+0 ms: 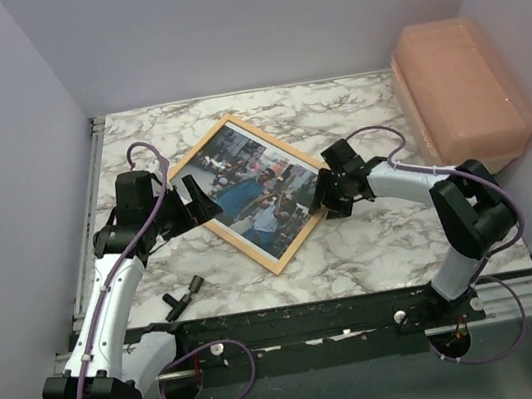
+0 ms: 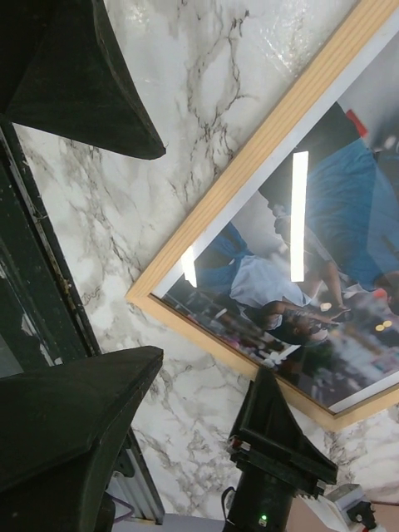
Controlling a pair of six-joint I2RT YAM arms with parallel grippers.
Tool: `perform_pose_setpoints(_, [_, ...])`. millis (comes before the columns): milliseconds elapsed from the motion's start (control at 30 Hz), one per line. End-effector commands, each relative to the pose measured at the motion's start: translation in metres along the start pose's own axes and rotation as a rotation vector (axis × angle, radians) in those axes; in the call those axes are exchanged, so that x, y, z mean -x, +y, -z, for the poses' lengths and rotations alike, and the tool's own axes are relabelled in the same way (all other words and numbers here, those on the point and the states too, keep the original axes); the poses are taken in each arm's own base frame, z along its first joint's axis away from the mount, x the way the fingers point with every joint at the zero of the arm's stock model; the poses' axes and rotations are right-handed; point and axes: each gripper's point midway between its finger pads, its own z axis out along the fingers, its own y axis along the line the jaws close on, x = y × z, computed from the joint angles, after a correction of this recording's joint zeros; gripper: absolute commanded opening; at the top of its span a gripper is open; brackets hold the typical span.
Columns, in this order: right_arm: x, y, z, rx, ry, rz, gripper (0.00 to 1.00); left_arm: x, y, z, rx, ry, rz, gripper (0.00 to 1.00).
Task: Put the photo into the frame
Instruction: Adjust the photo frame at the center of the board.
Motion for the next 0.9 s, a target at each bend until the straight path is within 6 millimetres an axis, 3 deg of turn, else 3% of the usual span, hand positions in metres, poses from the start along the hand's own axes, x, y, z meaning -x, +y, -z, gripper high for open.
perform_pose_setpoints(0, [0.008,-0.032,-0.016,-0.18,-0.049,0.004,0.58,-0.003,0.005,0.009,0.028,-0.002,-0.04,0.99])
perform_pose_setpoints(100, [0.01,-0.029,-0.022,-0.18,-0.038,0.019,0.53,-0.006,0.007,0.008,0.024,0.004,-0.042,0.98])
perform_pose_setpoints(200, [0.014,-0.036,-0.026,-0.23,-0.032,0.054,0.39,-0.01,0.01,0.006,0.034,0.02,-0.042,0.99])
perform_pose_setpoints(300, [0.018,-0.048,-0.024,-0.274,-0.041,0.068,0.17,-0.01,0.014,0.005,0.05,0.022,-0.047,0.98])
perform_pose_setpoints(367, [0.022,-0.058,-0.022,-0.275,-0.036,0.049,0.09,-0.011,0.014,0.005,0.05,0.025,-0.048,0.99])
perform_pose_setpoints(567, [0.057,-0.097,0.001,-0.324,-0.088,0.068,0.01,-0.012,0.006,0.0,-0.001,0.046,-0.047,0.99])
perform_pose_setpoints(867, [0.104,-0.137,0.027,-0.544,-0.141,0.294,0.02,-0.008,0.02,-0.022,0.051,0.089,-0.022,0.99])
